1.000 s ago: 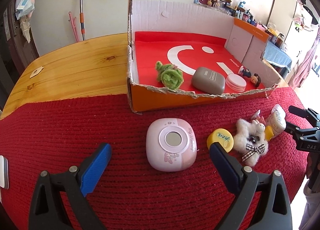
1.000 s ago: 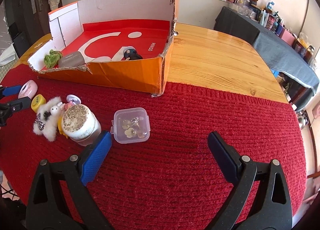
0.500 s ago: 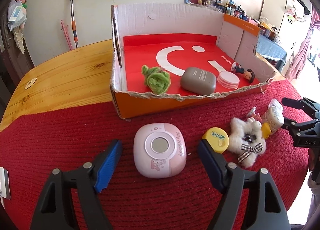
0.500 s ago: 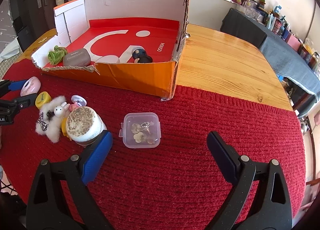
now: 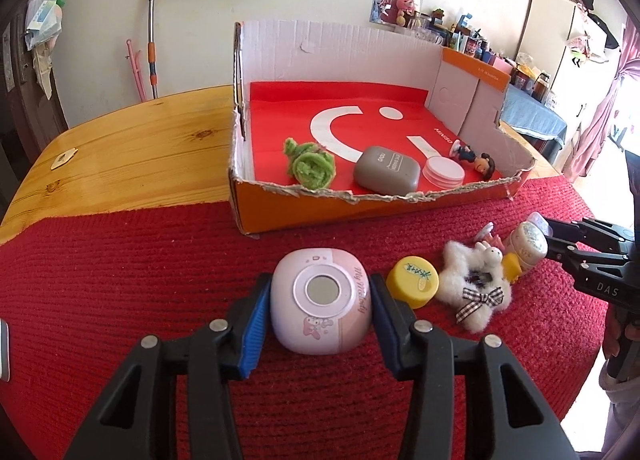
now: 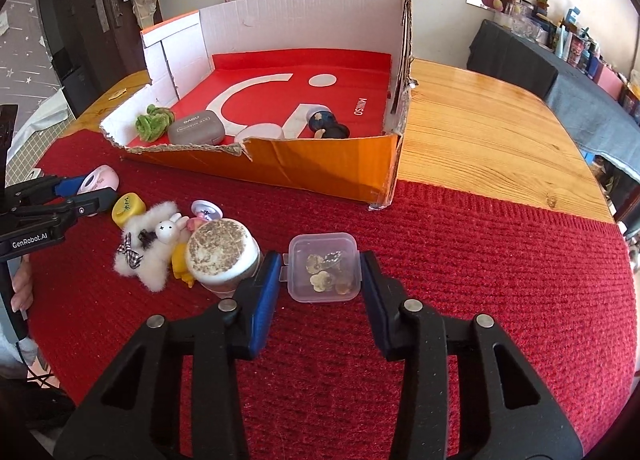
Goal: Organize objects
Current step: 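Carry the pink compact and clear box up into the orange box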
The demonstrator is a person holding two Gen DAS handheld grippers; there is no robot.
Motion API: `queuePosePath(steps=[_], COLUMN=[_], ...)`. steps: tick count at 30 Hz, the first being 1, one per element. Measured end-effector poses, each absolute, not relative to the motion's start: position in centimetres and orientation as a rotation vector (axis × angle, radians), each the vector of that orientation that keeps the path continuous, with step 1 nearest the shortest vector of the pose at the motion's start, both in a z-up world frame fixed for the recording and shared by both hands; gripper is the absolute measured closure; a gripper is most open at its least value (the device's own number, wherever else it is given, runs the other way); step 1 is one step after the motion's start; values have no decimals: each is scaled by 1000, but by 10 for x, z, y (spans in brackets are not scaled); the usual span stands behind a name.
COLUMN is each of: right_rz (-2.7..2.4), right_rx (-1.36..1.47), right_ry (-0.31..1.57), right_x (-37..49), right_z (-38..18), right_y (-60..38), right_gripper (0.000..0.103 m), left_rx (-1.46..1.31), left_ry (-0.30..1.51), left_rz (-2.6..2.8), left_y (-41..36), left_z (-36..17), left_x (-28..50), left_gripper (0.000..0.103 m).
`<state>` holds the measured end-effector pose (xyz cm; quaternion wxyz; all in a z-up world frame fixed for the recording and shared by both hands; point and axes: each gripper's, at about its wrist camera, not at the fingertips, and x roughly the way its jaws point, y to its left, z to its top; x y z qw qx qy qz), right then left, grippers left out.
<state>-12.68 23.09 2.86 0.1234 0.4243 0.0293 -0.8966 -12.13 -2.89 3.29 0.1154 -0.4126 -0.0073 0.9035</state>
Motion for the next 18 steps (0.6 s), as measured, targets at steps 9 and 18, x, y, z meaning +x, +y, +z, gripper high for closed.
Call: queuePosePath(steps=[9, 18], right_rz=[-2648, -2644], right_rx=[1147, 1056], right_ry=[76, 100], right_x=[-111, -95], right_z=[55, 79], right_y=[231, 220], right_gripper=[65, 65], left_rx=[-1102, -1007], left_ry=[-4, 22], left_rz=[2670, 2679], left_y=[-24, -17], left_z=[61, 85], left_x=[-100, -81], left_gripper=[54, 54])
